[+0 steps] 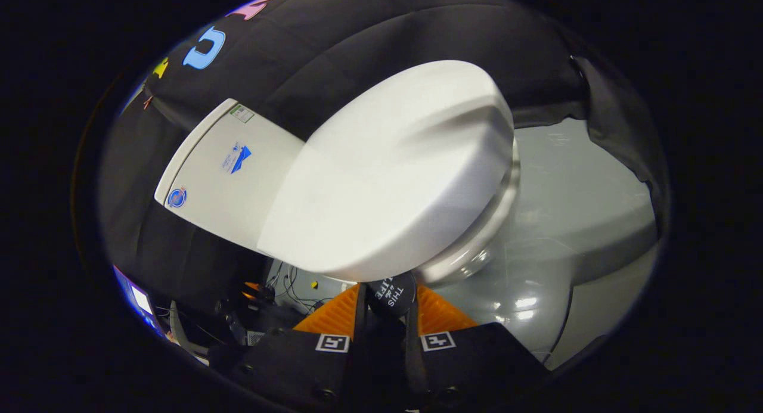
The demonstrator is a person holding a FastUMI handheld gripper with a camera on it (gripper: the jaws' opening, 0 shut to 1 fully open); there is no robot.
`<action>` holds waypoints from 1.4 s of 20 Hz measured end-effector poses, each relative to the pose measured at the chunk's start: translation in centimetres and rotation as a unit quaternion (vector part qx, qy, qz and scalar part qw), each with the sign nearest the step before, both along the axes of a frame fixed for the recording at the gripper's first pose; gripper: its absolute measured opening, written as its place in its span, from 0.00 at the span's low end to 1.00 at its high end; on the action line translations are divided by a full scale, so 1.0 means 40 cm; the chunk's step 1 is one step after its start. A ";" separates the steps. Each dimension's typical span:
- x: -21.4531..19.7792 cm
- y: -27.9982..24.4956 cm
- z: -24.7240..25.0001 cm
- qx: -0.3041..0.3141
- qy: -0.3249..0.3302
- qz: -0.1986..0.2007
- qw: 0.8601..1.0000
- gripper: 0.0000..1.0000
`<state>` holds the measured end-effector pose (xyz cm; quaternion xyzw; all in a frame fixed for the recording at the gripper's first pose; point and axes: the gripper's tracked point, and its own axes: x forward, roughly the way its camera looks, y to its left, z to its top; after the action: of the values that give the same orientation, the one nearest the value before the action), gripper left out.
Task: Open the toilet lid.
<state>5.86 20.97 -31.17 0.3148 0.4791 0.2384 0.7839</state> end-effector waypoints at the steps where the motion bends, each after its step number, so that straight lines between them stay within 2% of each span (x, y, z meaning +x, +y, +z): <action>1: 0.002 0.000 -0.001 0.000 -0.001 0.001 1.000 0.29; 10: 0.000 0.003 0.009 -0.008 -0.028 0.014 0.999 0.29; 11: 0.022 -0.015 0.012 0.007 -0.012 -0.001 1.000 0.29; 12: -0.005 0.002 0.018 0.021 -0.001 -0.011 1.000 0.07; 14: -0.007 0.011 0.015 0.038 0.000 -0.013 0.999 0.06; 20: 0.003 0.008 0.058 -0.002 -0.043 0.015 0.999 0.06; 28: 0.021 0.003 0.189 -0.050 -0.121 0.041 0.991 0.06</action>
<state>6.72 21.08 -23.61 0.2239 0.4044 0.2821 0.8407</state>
